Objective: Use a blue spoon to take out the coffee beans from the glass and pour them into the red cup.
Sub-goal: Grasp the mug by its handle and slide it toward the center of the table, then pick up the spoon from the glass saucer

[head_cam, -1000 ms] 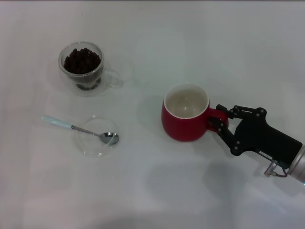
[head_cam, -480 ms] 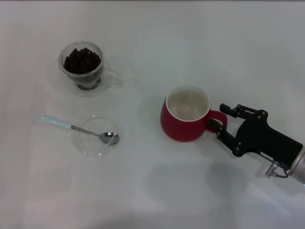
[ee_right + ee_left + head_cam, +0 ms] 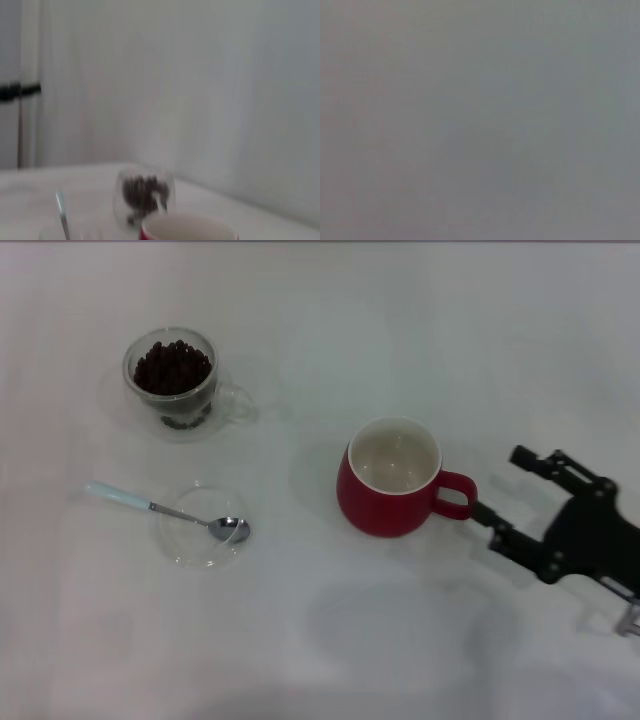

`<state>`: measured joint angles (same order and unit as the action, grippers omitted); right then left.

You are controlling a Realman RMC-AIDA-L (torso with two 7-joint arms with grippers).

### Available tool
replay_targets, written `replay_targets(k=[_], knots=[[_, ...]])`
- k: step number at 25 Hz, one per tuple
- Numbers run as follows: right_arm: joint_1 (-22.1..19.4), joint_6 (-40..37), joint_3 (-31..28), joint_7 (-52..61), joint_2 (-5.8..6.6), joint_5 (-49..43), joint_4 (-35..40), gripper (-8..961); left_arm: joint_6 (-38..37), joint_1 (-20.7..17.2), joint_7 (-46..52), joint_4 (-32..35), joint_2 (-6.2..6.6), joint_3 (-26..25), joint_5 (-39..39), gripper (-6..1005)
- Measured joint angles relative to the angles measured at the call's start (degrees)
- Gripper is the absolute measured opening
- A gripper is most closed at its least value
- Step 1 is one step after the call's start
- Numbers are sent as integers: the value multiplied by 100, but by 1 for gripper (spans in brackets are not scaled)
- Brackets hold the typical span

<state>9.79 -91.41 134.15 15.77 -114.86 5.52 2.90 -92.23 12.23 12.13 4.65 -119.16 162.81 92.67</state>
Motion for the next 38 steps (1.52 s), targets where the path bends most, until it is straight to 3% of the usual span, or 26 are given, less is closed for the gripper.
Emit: replay_targets(k=[7, 18, 27, 38], knots=[[43, -1393, -12, 102, 37, 388, -582, 765, -98, -277, 2446, 96, 1, -3, -665, 884], [315, -2027, -13, 99, 177, 1186, -945, 764, 959, -416, 5849, 391, -5, 6, -2482, 885], [556, -1977, 12, 87, 218, 1220, -963, 765, 1479, -338, 6652, 531, -21, 5, -3348, 883], [591, -1951, -9, 54, 231, 1224, -975, 764, 1923, -79, 6834, 717, -28, 5, -4006, 884]])
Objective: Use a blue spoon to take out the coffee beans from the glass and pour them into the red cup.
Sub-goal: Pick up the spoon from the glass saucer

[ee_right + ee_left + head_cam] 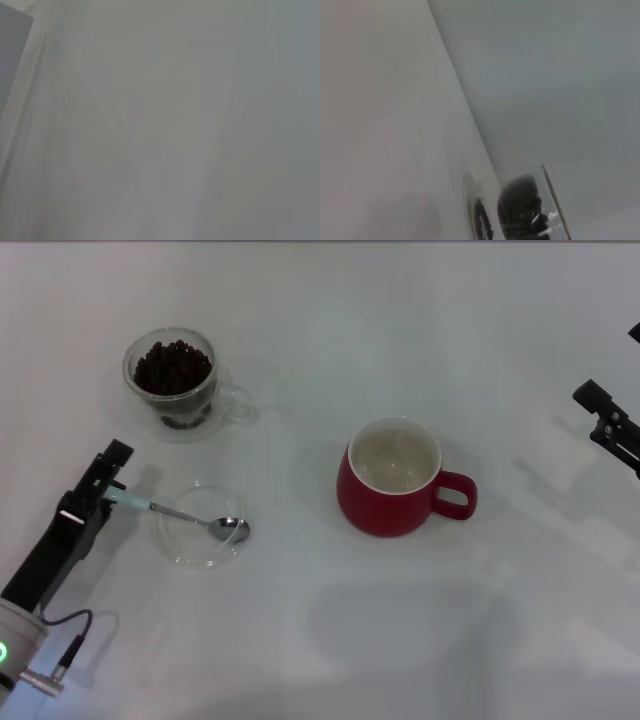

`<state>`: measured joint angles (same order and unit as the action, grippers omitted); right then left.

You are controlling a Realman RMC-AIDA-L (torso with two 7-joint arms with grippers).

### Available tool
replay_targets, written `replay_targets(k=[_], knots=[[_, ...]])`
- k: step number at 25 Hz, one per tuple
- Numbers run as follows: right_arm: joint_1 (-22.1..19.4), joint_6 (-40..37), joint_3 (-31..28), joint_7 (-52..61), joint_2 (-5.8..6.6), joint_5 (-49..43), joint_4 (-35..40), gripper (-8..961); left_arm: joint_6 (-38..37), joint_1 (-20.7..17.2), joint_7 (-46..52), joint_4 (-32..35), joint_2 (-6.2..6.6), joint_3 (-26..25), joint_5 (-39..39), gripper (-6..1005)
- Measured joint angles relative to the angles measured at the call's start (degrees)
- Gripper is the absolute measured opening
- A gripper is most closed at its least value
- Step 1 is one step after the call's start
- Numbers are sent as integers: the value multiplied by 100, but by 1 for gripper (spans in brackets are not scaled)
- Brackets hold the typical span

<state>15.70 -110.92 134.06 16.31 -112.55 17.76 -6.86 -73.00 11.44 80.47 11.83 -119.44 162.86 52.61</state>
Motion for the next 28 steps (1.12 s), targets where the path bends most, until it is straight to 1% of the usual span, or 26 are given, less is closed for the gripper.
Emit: replay_targets(k=[4, 9, 13, 18, 23, 28], knots=[[-7, 18, -4, -2, -7, 0, -23, 764, 27, 0, -21, 34, 0, 0, -96, 884], [-7, 68, -4, -4, -27, -1, -36, 764, 10, -105, -196, 121, -13, 0, -135, 885], [-24, 116, -4, -5, -32, -1, -39, 764, -99, -212, -461, 262, 0, -10, -122, 884], [-69, 121, -4, -5, -41, -2, -45, 764, -157, -248, -508, 254, 1, -25, -115, 876], [-108, 109, -4, -5, -60, -1, -46, 765, -111, -207, -355, 203, 1, -12, -111, 786], [-123, 89, -3, -12, -74, -1, -44, 765, -45, -192, -294, 180, 0, -1, -110, 633]])
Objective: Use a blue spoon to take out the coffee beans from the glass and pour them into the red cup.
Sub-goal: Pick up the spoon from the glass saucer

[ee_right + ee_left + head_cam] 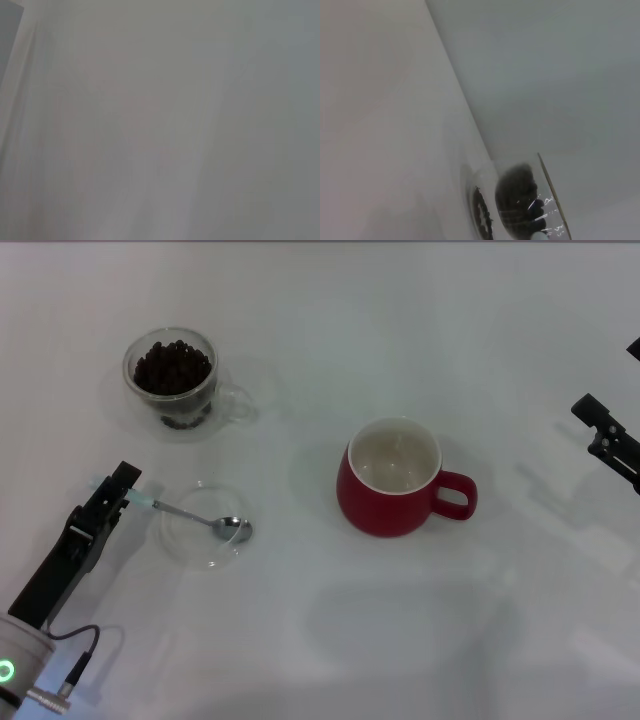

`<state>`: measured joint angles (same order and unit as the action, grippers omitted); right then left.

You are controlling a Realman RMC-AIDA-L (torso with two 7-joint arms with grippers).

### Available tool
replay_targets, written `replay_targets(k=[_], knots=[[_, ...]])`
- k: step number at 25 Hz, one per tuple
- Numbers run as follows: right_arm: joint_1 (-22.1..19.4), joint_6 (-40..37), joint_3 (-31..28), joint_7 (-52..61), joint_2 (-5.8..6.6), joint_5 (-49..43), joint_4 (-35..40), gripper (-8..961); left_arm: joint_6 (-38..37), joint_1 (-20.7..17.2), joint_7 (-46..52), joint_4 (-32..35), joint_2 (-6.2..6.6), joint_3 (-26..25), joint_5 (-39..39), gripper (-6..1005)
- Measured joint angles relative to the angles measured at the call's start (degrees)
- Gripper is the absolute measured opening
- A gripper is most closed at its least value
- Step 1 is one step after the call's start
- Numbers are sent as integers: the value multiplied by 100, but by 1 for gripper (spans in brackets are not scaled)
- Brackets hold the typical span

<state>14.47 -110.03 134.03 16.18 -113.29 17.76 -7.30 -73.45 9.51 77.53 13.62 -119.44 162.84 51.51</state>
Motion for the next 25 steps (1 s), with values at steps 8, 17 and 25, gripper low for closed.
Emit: replay_targets(k=[8, 17, 25], knots=[[2, -15, 0, -1, -23, 17, 1, 765, 15, -33, -39, 0, 0, -34, 0, 332], [30, 27, 0, -5, -43, 18, 1, 765, -42, -37, -9, -34, 21, -51, 37, 131], [53, 35, 0, -63, -55, 18, 0, 765, -1046, -3, 43, -572, 78, -63, 233, 125]])
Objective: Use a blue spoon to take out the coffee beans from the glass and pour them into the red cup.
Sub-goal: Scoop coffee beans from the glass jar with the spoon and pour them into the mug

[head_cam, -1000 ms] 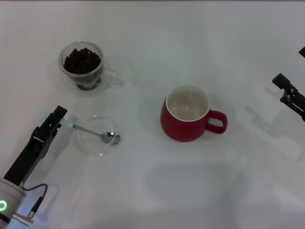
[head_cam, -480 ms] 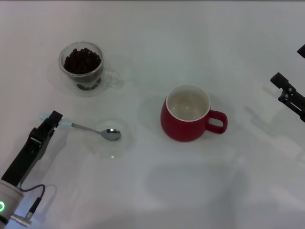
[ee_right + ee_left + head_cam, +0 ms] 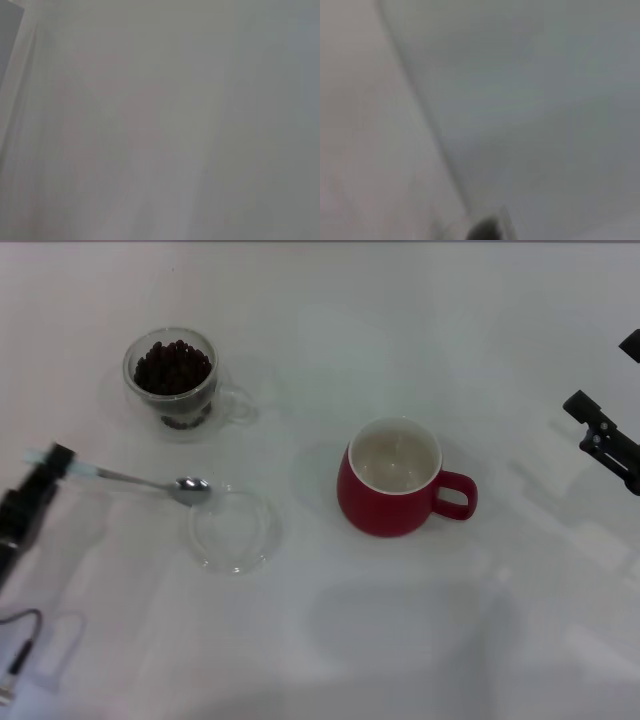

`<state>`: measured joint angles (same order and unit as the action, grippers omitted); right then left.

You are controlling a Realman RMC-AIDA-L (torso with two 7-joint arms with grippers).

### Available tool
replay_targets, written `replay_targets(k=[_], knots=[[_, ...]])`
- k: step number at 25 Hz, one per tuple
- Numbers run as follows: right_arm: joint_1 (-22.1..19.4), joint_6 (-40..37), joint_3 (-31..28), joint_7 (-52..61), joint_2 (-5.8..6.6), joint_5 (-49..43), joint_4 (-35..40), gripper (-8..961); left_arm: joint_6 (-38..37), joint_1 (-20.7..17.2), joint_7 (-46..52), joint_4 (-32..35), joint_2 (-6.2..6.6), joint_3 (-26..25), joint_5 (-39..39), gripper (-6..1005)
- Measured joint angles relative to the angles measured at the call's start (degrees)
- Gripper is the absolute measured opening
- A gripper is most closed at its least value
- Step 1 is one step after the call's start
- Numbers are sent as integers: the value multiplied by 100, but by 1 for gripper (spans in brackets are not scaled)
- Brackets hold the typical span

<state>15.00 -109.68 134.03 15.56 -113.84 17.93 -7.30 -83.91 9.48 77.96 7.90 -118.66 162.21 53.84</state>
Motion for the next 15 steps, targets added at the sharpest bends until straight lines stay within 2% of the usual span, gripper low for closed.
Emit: replay_targets(k=[3, 6, 10, 12, 15], knots=[[6, 0, 0, -17, -7, 0, 15, 765, -461, 151, 89, -429, 8, -8, 48, 125], [30, 0, 0, -41, -23, 0, 46, 764, -943, 505, 496, -1193, 38, 31, 23, 125], [48, -16, 0, -157, -81, 23, 63, 764, -1086, 919, 1101, -2061, 62, 57, -2, 125], [47, -41, 0, -183, -87, 28, 88, 764, -1092, 1149, 1426, -2423, 122, 73, -114, 125], [22, -64, 0, -184, -86, 34, 170, 764, -1103, 1474, 1775, -2748, 311, 74, -314, 124]])
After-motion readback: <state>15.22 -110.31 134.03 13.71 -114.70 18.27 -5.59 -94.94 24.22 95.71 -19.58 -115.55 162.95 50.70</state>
